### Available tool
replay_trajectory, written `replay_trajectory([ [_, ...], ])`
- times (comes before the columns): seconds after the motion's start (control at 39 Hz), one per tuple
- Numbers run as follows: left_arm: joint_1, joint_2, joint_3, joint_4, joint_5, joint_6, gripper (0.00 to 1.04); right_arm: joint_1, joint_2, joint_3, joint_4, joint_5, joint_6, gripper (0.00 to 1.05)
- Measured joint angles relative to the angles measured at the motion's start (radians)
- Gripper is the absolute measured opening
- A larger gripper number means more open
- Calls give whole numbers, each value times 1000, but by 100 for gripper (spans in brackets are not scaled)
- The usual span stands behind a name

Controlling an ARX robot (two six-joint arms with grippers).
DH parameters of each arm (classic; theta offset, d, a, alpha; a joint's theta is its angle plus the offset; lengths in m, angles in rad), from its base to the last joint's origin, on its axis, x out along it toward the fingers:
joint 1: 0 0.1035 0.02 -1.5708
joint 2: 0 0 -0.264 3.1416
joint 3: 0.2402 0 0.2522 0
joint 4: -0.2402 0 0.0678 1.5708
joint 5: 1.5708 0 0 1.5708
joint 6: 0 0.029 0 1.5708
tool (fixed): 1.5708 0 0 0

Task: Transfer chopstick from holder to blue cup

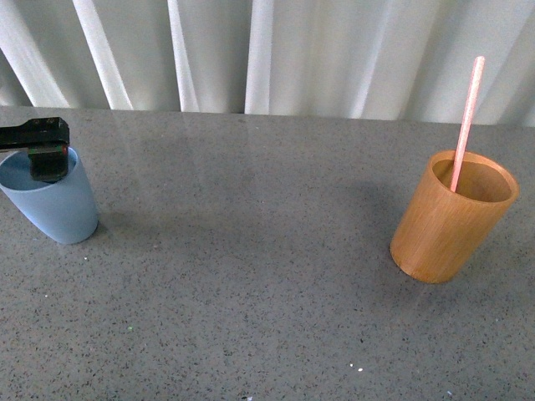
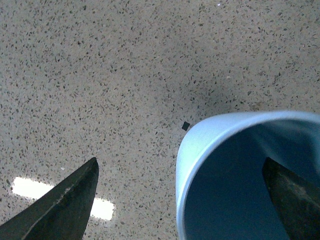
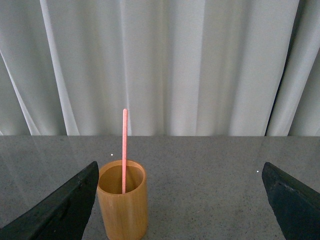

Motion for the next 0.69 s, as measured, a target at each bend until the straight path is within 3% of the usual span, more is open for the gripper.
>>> replay_trajectory([
  [0.18, -28, 43, 36, -14, -8, -1, 63, 0, 0, 0, 0, 0, 0, 95],
  [0.38, -44, 48, 51, -24, -23, 27, 37, 0, 0, 0, 0, 0, 0, 95],
  [0.46, -51, 46, 56, -34, -29, 47, 20, 0, 0, 0, 0, 0, 0, 95],
  [0.59, -58, 40, 59, -49, -31, 71, 3, 0, 0, 0, 0, 0, 0, 95],
  [0.69, -72, 11, 60, -68, -26, 105, 4, 0, 0, 0, 0, 0, 0, 95],
])
